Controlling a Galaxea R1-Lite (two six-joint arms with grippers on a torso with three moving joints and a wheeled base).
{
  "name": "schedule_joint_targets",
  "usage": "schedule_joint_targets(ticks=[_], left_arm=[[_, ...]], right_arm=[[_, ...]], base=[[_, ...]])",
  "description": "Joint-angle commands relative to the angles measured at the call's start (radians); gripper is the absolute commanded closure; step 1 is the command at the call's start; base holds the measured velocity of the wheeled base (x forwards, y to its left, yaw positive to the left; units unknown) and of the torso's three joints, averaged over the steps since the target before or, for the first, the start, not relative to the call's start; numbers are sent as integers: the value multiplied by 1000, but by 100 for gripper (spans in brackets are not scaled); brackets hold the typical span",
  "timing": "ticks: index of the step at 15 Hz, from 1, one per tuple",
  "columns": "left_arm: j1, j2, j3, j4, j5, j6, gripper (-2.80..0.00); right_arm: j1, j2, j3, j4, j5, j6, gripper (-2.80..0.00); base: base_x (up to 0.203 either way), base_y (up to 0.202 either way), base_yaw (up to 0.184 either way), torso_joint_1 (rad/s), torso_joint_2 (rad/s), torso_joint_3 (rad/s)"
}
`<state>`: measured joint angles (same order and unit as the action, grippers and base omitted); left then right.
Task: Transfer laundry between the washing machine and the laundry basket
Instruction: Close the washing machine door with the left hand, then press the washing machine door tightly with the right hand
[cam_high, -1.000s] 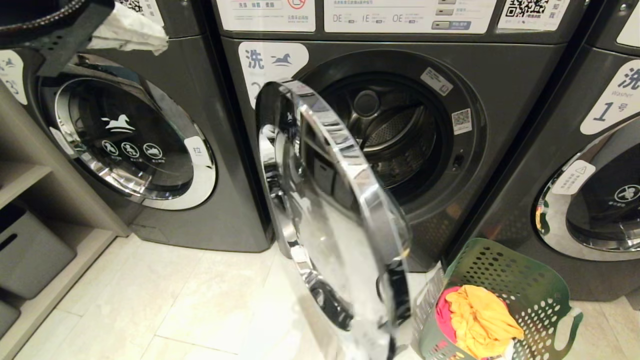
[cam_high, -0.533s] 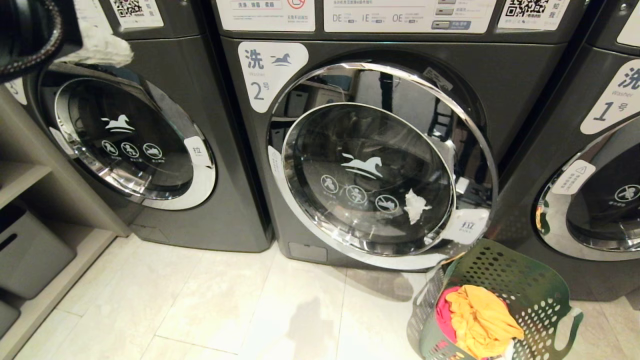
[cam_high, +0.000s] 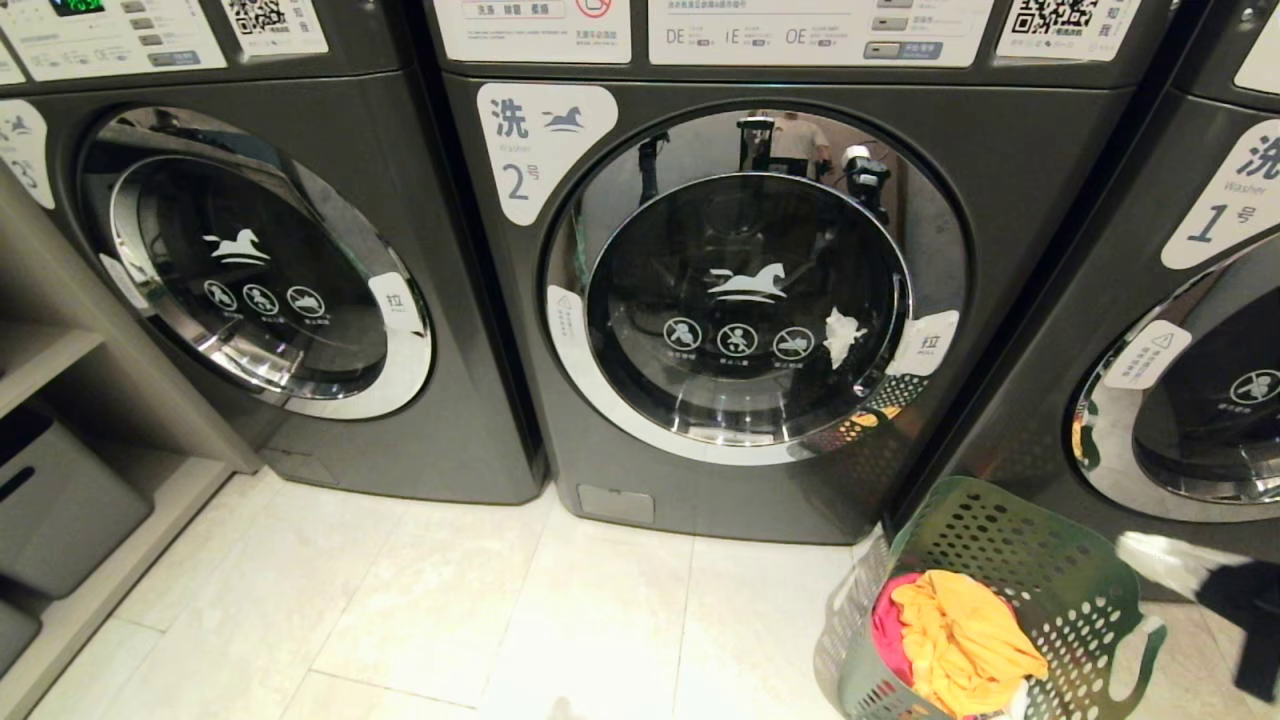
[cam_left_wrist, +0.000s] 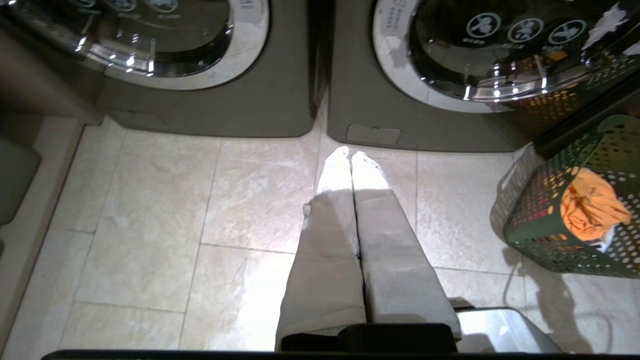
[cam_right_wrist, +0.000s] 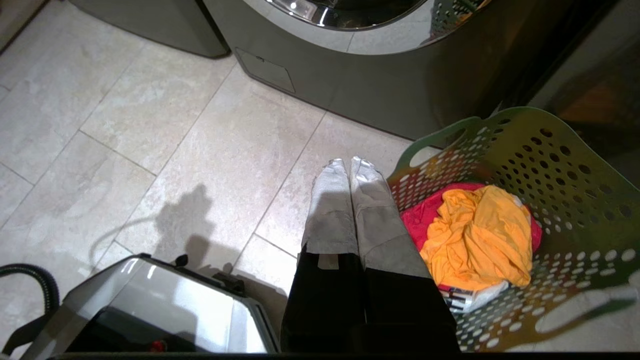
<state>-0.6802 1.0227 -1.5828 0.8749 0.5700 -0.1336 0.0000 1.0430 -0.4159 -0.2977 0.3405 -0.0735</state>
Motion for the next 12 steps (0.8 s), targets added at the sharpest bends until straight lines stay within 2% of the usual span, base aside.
schedule_joint_targets(ticks=[1,3,5,7,8,12], left_arm=[[4,-127,-7,57,25,1,0],[35,-169,-45,87,64,19,0],[83,-191,-53,110,66,27,0],[101,-219,-45,127,65,28,0],[108,-225,-39,135,65,28,0],[115,-251,14,141,64,28,0]], right_arm=[[4,409,-64,-166,5,-15,0],[7,638,-124,-374,1,-37,0],[10,814,-181,-592,-12,-49,0],[11,937,-236,-801,-40,-56,0],[12,967,-279,-849,-73,-53,0],[11,1009,-383,-864,-129,-22,0]], base=[[0,0,0,0,0,0],[0,0,0,0,0,0],[0,0,0,0,0,0],[0,0,0,0,0,0],[0,0,0,0,0,0],[0,0,0,0,0,0]])
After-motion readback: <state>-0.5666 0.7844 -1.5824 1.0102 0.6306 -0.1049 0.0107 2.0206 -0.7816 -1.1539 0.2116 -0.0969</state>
